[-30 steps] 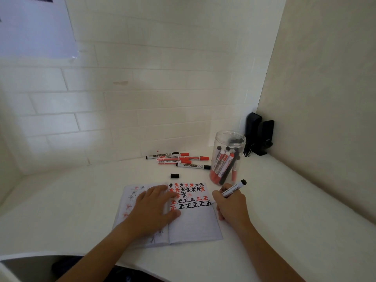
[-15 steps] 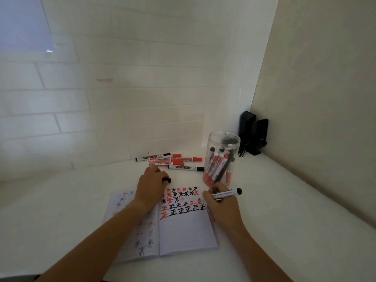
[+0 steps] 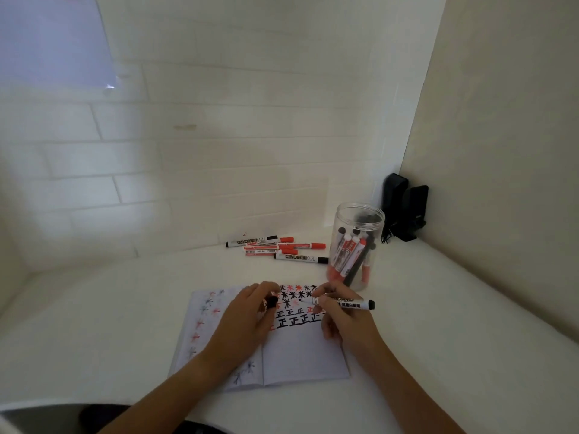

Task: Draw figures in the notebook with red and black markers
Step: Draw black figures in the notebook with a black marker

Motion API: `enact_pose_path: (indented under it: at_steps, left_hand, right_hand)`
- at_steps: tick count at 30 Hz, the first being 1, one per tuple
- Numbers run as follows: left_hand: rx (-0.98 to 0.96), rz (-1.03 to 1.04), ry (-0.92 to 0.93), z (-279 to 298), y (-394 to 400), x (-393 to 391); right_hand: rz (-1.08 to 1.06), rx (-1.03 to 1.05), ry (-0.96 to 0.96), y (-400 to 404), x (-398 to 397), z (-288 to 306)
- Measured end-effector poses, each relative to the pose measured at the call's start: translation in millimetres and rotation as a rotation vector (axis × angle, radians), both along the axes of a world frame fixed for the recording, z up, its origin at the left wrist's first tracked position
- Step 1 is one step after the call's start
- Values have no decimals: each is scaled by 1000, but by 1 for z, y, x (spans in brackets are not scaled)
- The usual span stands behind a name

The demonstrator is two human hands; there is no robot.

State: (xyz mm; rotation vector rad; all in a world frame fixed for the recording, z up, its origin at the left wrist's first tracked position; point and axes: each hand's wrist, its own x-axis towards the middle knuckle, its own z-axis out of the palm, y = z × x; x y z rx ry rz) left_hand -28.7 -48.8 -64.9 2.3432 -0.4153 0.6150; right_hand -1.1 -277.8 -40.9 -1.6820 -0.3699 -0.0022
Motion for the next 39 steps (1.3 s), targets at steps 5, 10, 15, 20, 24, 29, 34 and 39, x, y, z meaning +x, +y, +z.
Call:
enact_pose_path:
  at_steps: [5,10,15,20,24,29,34,39]
  left_hand:
    - [-259,-61,133,9,3,-12]
    - [-396,-40,269,15,3,-14]
    - [-404,-67,296,21,1,-17]
    - [-398,-83,315,20,1,-16]
    - [-421,-115,326,21,1,-16]
    - [-461,-134,343,19,2,-13]
    - [-390,-87,190,16,3,-13]
    - [-307,-56,97,10,4,-8]
  right_hand:
    - [53,8,-2,1,-5,2]
    - [92,25,-9,4,-10,5]
    - [134,36,-51,6,-12,6]
    - [146,32,-69,6,-12,5]
    - [152,24,-68,6,-11,4]
    - [141,115,-40,6,-13,9]
    - [156,56,-74,6,-13,7]
    - [185,-18,-122,7,-15,5]
